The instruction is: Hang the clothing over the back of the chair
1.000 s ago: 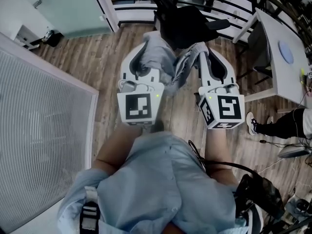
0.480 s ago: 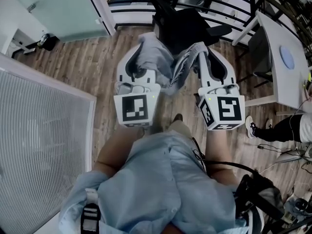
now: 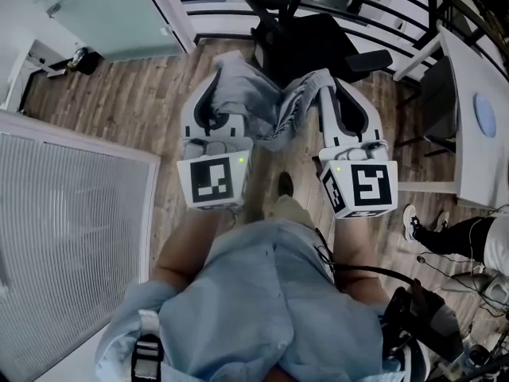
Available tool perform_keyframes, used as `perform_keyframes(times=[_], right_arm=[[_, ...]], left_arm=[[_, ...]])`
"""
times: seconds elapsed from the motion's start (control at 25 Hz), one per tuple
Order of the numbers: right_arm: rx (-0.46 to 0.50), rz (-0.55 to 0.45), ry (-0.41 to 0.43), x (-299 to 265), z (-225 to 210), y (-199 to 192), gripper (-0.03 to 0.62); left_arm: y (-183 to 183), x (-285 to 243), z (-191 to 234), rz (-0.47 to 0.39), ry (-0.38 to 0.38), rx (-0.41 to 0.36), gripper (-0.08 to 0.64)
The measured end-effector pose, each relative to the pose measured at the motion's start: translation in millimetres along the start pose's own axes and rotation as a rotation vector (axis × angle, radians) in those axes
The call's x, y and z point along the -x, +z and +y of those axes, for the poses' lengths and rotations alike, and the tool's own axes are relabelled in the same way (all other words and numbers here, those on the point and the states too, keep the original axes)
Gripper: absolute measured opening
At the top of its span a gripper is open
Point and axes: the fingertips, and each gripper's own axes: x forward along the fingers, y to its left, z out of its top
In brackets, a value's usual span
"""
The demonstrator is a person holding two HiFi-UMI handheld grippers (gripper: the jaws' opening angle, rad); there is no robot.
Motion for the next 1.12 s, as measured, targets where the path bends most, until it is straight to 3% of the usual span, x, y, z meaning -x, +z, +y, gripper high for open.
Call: perform_keyframes(times=[0.16,0.48,0.68,0.84,1.12], right_arm=[[-0.015,-0.022,0.073,-30.0,-15.1,-0.3,0.037],[-0.028,-0.088,0.163,-87.8,-64.3,30.9,0.035],[-0.01,-0.107,0.205,-114.9,-77.6,42.0,0.037],[0.008,-0.114,0.23,-132.6,-79.4,43.8,0.035],[0.029,-0.108,0.278,-167.9,-76.2,40.2,0.037]], left_arm=[[-4.2,-30.7,-1.7,0.019,0.043,-0.046,0.051],[31.6,-94.6,0.2,-0.019,0.124,-0.116,0.051],[45.7,-116.9,4.6,-0.028,0.178,-0.085,0.051],[39.0,-128.4,13.9,-0.036,0.195,-0.106,0.051],[26.6,-150.3,33.3,-0.018,0.246,-0.063,0.051]])
